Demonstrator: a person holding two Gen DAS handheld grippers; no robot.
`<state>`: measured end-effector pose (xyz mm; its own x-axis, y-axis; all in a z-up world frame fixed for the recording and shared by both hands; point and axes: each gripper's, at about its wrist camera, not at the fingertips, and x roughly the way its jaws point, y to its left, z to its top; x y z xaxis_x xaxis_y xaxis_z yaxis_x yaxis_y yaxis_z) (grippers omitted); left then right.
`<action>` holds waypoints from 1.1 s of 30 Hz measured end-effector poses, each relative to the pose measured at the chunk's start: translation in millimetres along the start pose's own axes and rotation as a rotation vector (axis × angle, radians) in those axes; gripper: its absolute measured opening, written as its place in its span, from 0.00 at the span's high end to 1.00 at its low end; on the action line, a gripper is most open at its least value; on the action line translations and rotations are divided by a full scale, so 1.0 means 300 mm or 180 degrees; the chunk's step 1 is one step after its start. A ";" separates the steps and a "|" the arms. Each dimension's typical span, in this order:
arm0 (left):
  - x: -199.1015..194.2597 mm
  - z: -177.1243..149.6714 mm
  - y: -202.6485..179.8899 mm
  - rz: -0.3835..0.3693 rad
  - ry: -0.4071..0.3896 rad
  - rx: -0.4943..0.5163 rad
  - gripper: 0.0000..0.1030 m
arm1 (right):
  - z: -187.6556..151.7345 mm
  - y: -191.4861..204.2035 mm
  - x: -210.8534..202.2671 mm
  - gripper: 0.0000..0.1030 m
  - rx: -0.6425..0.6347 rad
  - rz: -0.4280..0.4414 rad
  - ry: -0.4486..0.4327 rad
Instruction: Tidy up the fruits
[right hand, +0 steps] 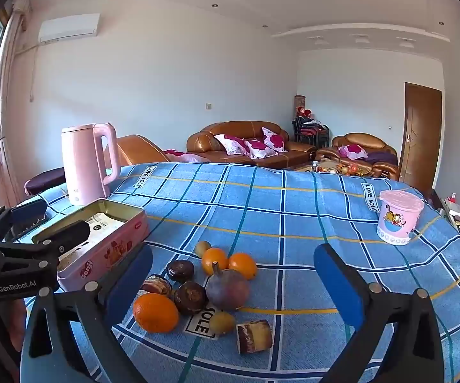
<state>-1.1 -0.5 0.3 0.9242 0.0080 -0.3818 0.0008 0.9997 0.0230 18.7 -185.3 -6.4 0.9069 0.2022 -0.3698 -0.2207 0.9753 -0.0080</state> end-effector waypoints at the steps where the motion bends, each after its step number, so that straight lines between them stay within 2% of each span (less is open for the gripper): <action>1: 0.004 -0.005 0.009 0.0001 0.0006 -0.0004 0.00 | 0.000 0.000 0.001 0.01 0.0000 -0.0002 0.0005; 12: -0.013 -0.006 -0.003 0.0008 -0.0020 0.0049 0.00 | -0.034 0.007 0.005 0.01 -0.0016 -0.0024 -0.0033; 16: -0.020 -0.004 -0.004 0.0000 -0.0031 0.0060 0.00 | -0.003 0.004 -0.015 0.01 -0.0019 -0.0030 -0.0041; 33: -0.042 -0.005 -0.024 -0.0017 -0.0061 0.0063 0.00 | -0.002 0.012 -0.045 0.01 -0.0022 -0.0070 -0.0052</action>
<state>-13.4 -7.8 3.6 0.9313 0.0020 -0.3642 0.0132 0.9991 0.0392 5.5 -184.7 -2.1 0.9173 0.1822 -0.3541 -0.2031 0.9789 -0.0224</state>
